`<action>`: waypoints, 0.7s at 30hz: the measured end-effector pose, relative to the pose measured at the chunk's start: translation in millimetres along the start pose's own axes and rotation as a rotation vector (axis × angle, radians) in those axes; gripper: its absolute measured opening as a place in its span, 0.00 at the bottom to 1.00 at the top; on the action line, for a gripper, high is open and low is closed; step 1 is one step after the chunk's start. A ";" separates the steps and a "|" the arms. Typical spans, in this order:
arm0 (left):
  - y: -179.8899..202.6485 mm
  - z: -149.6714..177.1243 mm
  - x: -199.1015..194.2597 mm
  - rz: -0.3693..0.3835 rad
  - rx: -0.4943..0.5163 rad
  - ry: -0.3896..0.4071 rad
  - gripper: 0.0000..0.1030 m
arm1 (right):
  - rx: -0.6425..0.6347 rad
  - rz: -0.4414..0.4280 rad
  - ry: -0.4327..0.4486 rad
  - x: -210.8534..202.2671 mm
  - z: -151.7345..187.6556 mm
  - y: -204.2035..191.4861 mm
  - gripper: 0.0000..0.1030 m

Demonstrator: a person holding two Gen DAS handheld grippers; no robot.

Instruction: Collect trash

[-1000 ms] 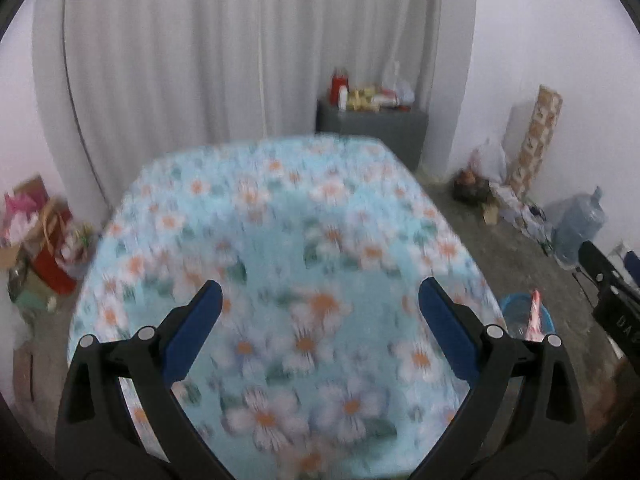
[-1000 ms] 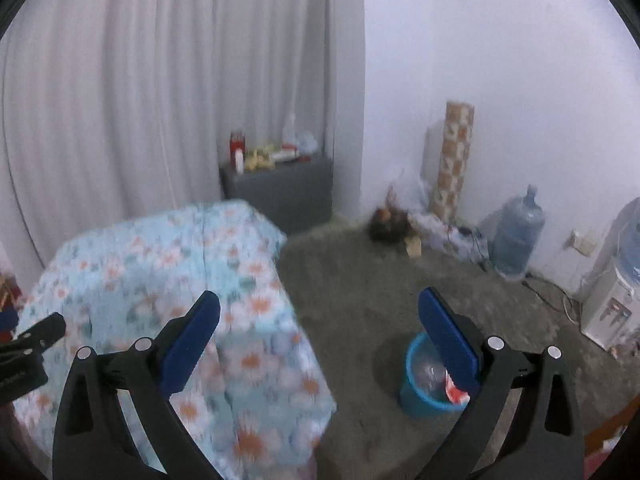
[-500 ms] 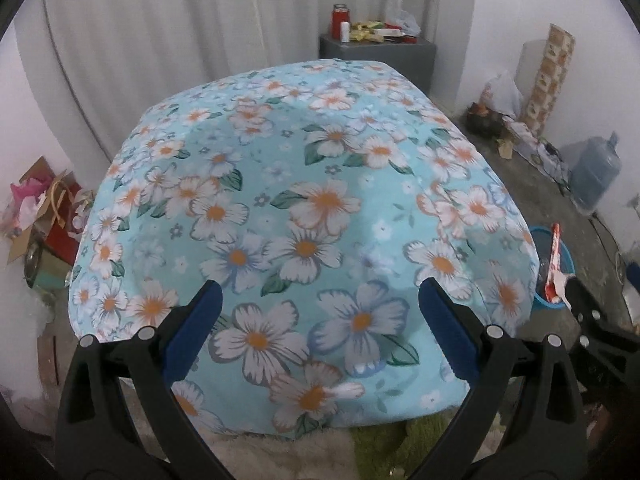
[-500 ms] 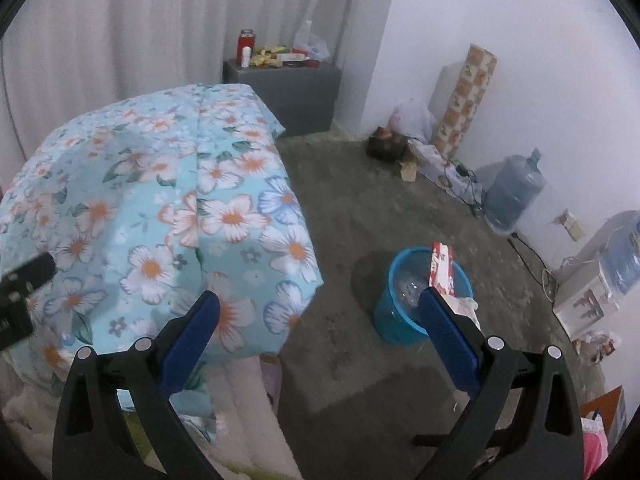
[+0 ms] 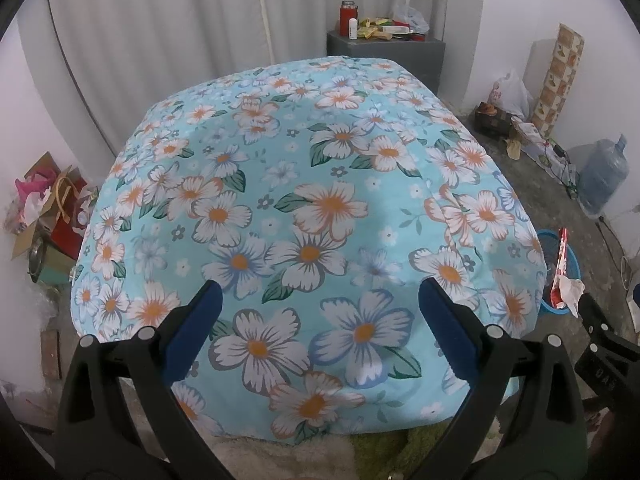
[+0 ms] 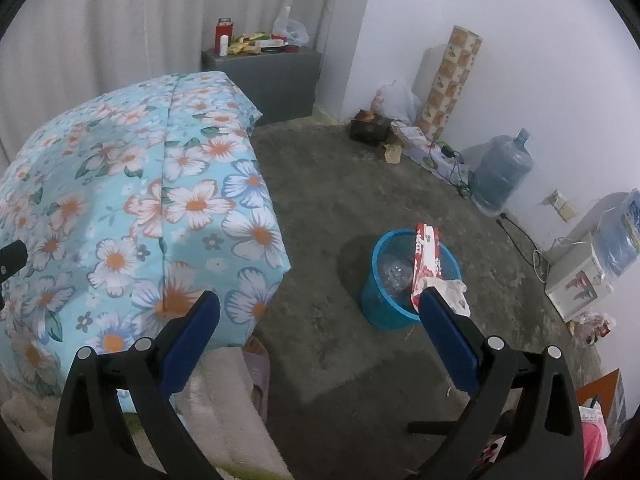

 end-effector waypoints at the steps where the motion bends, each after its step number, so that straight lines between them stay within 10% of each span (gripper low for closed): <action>1: 0.7 -0.5 0.2 0.000 0.003 0.001 0.92 | 0.001 0.000 -0.001 0.1 0.4 0.0 0.94; 21: 15.7 -0.5 -5.3 0.030 0.026 0.012 0.92 | 0.011 0.011 -0.008 -1.5 2.9 6.0 0.94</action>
Point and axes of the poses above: each gripper's, at about its wrist camera, not at the fingertips, and x roughly the way its jaws point, y to its right, z to its underside, the point moved 9 cm from there along x, roughly the way its jaws point, and after that the axes turned 8 degrees about z, right-handed, at the moved point
